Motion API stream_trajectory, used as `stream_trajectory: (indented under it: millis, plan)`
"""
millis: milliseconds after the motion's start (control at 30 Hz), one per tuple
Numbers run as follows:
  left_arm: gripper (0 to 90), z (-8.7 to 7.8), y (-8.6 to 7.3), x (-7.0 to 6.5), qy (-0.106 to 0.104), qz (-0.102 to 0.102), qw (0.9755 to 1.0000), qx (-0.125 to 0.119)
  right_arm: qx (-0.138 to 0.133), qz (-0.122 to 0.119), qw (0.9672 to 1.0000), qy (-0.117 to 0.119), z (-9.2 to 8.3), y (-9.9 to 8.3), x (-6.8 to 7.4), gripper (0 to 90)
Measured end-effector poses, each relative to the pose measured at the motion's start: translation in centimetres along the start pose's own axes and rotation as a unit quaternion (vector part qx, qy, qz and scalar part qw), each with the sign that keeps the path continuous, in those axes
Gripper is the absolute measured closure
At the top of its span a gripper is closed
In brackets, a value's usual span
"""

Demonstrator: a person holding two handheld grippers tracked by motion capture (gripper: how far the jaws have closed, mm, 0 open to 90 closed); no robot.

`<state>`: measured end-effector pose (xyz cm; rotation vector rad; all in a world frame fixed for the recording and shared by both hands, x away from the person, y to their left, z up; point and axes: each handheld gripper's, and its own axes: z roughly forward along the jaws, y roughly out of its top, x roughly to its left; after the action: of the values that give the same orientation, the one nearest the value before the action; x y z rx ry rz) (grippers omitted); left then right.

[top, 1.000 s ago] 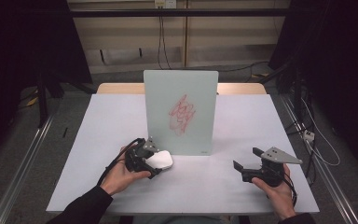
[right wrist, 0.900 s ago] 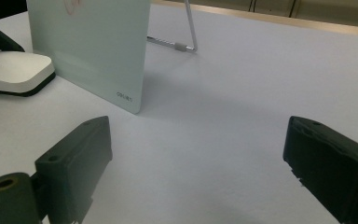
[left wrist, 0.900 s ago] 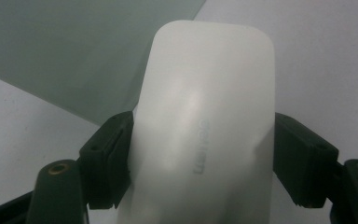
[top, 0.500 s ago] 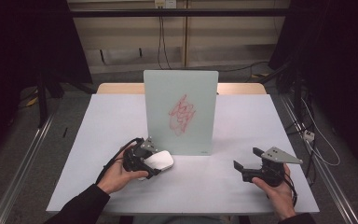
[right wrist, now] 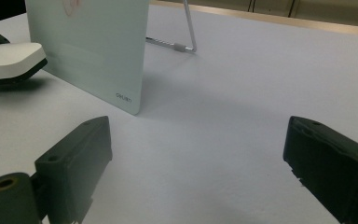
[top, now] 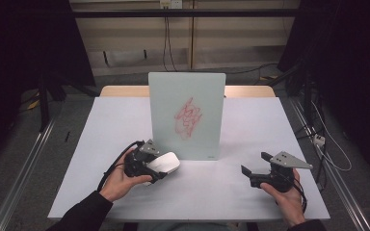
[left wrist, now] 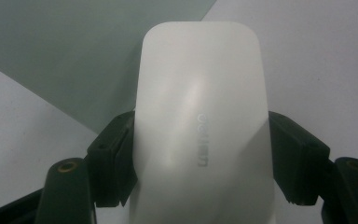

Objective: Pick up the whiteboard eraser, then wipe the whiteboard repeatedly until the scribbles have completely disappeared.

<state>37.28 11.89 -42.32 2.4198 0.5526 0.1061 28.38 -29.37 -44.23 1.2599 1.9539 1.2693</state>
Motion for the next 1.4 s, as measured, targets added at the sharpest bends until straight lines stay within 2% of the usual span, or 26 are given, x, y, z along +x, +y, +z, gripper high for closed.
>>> stream_trajectory:
  millis: [100, 133, 167, 200, 233, 267, 300, 333, 433, 500, 533, 700, 767, 833, 933, 1133, 1200, 1267, 1400]
  plan:
    - [30.9, -0.2, -0.1, 0.1, 0.001, -0.006, 0.9999, -0.012, 0.000, 0.004, 1.0000, 0.002, 0.1, 0.0, 0.1, 7.7]
    - [30.9, -0.2, -0.2, 0.0, 0.003, -0.015, 0.9997, -0.020, -0.001, 0.006, 1.0000, 0.005, 0.1, 0.0, 0.1, 7.7]
    - [30.9, -0.4, -0.4, 0.1, 0.007, -0.024, 0.9989, -0.039, -0.004, 0.010, 0.9999, 0.004, 0.1, 0.0, 0.0, 7.7]
    - [30.9, -0.4, -0.4, 0.1, 0.007, -0.024, 0.9989, -0.039, -0.005, 0.009, 0.9999, 0.003, 0.1, 0.1, 0.0, 7.6]
    - [30.9, -0.5, -0.5, 0.0, 0.018, -0.030, 0.9985, -0.042, -0.004, 0.009, 0.9999, 0.002, 0.2, 0.1, 0.0, 7.5]
    - [30.9, -0.6, -0.6, 0.1, 0.010, -0.031, 0.9982, -0.050, -0.003, 0.010, 0.9999, 0.005, 0.2, 0.1, 0.0, 7.5]
    - [30.9, -0.8, -0.6, 0.0, 0.023, -0.037, 0.9978, -0.050, -0.002, 0.008, 0.9999, 0.006, 0.3, 0.1, 0.0, 7.6]
    - [30.9, -0.8, -0.7, 0.1, 0.015, -0.038, 0.9974, -0.059, -0.002, 0.008, 0.9999, 0.006, 0.3, 0.1, 0.0, 7.6]
    - [30.9, -1.3, -0.9, 0.0, 0.023, -0.041, 0.9960, -0.076, -0.001, 0.005, 1.0000, 0.007, 0.5, 0.2, 0.0, 7.5]
    - [31.0, -1.9, -0.9, 0.0, 0.032, -0.047, 0.9937, -0.096, -0.001, 0.005, 1.0000, 0.007, 0.4, 0.2, 0.0, 7.5]
    - [30.9, -1.9, -0.9, 0.0, 0.032, -0.047, 0.9937, -0.096, -0.001, 0.005, 1.0000, 0.007, 0.4, 0.2, 0.0, 7.5]
    - [31.0, -2.5, -1.3, 0.0, 0.048, -0.057, 0.9891, -0.127, -0.002, 0.005, 1.0000, 0.006, 0.3, 0.1, 0.0, 7.4]
    - [30.9, -2.6, -1.3, -0.1, 0.052, -0.056, 0.9875, -0.138, -0.004, 0.004, 1.0000, 0.005, 0.2, 0.1, 0.0, 7.5]
    - [30.9, -2.9, -1.2, -0.2, 0.049, -0.049, 0.9873, -0.143, -0.003, 0.004, 1.0000, 0.007, 0.1, 0.1, 0.0, 7.6]
    - [30.9, -3.0, -1.2, -0.4, 0.051, -0.049, 0.9860, -0.150, -0.005, 0.005, 1.0000, 0.006, 0.1, 0.1, 0.0, 7.6]
    - [30.9, -3.5, -1.3, -0.5, 0.067, -0.047, 0.9837, -0.160, -0.003, 0.005, 0.9999, 0.008, 0.2, 0.1, 0.0, 7.6]
    - [30.9, -3.7, -1.4, -0.5, 0.070, -0.045, 0.9820, -0.169, -0.005, 0.005, 0.9999, 0.008, 0.3, 0.2, 0.1, 7.6]
    - [31.0, -3.9, -1.4, -0.6, 0.074, -0.041, 0.9816, -0.171, -0.004, 0.004, 1.0000, 0.007, 0.4, 0.2, 0.1, 7.6]
    - [30.9, -4.0, -1.3, -0.8, 0.079, -0.038, 0.9792, -0.183, 0.000, 0.006, 1.0000, 0.008, 0.6, 0.2, 0.1, 7.6]
